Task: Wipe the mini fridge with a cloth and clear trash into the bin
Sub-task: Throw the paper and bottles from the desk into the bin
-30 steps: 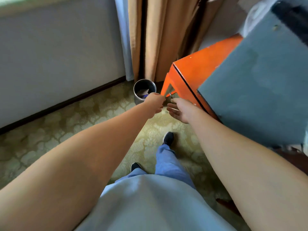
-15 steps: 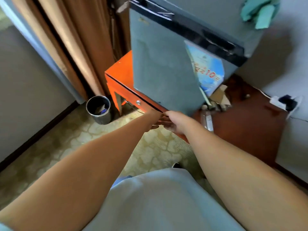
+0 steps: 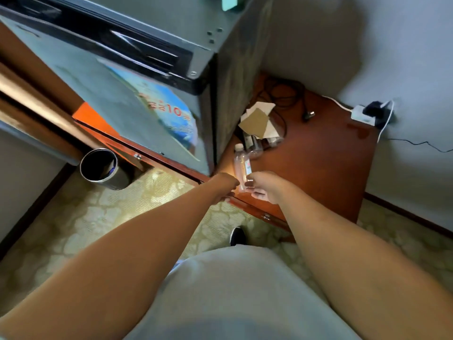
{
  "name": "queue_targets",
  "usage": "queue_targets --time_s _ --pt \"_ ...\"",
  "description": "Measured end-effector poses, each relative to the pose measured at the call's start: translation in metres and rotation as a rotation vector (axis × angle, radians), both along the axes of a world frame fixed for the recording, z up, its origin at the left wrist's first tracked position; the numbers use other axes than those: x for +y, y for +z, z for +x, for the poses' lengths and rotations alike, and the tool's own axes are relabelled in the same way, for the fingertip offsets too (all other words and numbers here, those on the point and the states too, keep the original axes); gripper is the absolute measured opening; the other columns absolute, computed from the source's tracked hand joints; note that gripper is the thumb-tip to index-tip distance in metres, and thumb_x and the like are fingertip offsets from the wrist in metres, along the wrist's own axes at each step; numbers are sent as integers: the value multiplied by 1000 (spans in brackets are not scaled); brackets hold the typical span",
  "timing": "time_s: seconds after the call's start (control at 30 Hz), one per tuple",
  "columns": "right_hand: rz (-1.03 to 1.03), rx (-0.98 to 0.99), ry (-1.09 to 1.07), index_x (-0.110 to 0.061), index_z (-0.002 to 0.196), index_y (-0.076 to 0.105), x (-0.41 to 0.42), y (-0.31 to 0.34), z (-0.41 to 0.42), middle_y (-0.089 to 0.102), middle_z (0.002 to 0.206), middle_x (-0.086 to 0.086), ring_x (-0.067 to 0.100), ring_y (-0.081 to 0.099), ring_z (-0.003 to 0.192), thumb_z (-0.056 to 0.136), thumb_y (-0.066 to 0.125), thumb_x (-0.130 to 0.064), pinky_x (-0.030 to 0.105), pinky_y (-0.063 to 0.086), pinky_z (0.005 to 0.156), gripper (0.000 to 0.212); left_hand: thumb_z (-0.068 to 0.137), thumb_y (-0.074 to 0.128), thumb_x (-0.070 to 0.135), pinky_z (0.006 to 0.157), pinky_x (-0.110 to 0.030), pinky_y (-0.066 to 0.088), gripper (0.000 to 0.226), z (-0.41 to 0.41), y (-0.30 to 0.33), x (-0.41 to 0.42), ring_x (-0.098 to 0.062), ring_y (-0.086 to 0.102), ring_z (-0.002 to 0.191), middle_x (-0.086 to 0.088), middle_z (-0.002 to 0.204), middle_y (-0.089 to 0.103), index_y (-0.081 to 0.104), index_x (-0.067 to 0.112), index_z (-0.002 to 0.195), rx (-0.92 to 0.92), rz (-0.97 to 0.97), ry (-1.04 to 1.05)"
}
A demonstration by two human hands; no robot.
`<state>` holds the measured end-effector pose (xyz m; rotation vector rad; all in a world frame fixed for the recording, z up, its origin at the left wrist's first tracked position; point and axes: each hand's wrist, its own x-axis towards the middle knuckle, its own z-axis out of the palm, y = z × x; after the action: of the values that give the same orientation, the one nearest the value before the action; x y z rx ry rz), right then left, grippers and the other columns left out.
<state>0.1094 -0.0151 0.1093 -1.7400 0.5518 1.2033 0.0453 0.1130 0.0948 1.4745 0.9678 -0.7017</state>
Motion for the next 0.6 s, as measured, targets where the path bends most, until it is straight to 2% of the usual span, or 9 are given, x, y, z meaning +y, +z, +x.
queue_targets --time_s 0.07,0.17,0.2,0.27,0.33,0.4,0.43,0.53,0.6 --pt "-12 23 24 -6 124 61 -15 -8 16 69 121 12 21 68 94 98 53 -10 36 51 100 27 101 56 14 56 -27 40 27 16 -8 -13 -18 55 71 -8 95 57 61 3 125 21 18 53" --pt "9 67 26 -3 135 56 -30 -16 36 63 131 19 31 62 122 99 51 -8 38 46 109 37 99 58 15 65 -31 45 34 38 -19 -26 -21 50 75 -9 90 52 58 4 131 43 81 66" --pt "23 79 18 -1 138 54 -34 -17 43 62 134 20 32 59 126 100 50 -7 38 44 111 39 99 59 18 71 -33 48 40 44 -24 -28 -23 53 83 -9 96 54 54 6 137 46 102 68" --pt "44 99 -10 4 142 48 -39 -21 55 53 143 23 35 49 136 101 46 -3 41 38 116 42 97 62 21 86 -36 54 58 56 -35 -32 -26 55 101 -10 122 56 39 12 149 57 133 88" --pt "26 95 10 4 136 51 -39 -31 65 50 147 22 36 47 137 101 48 -4 40 42 113 36 94 64 22 95 -44 56 68 66 -42 -35 -29 55 112 -9 140 51 31 16 153 75 163 121" --pt "-3 93 68 -6 131 53 -37 -44 70 55 142 16 28 58 125 102 52 -10 36 50 104 30 93 65 21 96 -47 56 70 75 -49 -37 -32 56 117 -8 140 50 29 18 153 109 191 134" --pt "-3 97 93 -9 134 52 -36 -51 71 55 141 13 25 58 122 102 54 -12 36 50 103 32 93 63 21 95 -47 57 73 78 -51 -38 -33 57 117 -8 140 50 26 19 155 127 188 125" --pt "9 81 170 -10 143 46 -31 -69 68 50 145 14 29 52 130 101 55 -13 42 46 108 43 93 62 19 91 -46 59 78 83 -57 -39 -29 61 105 -7 137 51 18 22 158 155 123 125" --pt "51 99 200 -13 148 40 -26 -74 64 48 147 14 29 50 133 101 57 -15 43 42 112 50 92 61 17 82 -38 60 81 84 -58 -40 -25 61 101 -6 126 51 16 23 159 172 115 126"
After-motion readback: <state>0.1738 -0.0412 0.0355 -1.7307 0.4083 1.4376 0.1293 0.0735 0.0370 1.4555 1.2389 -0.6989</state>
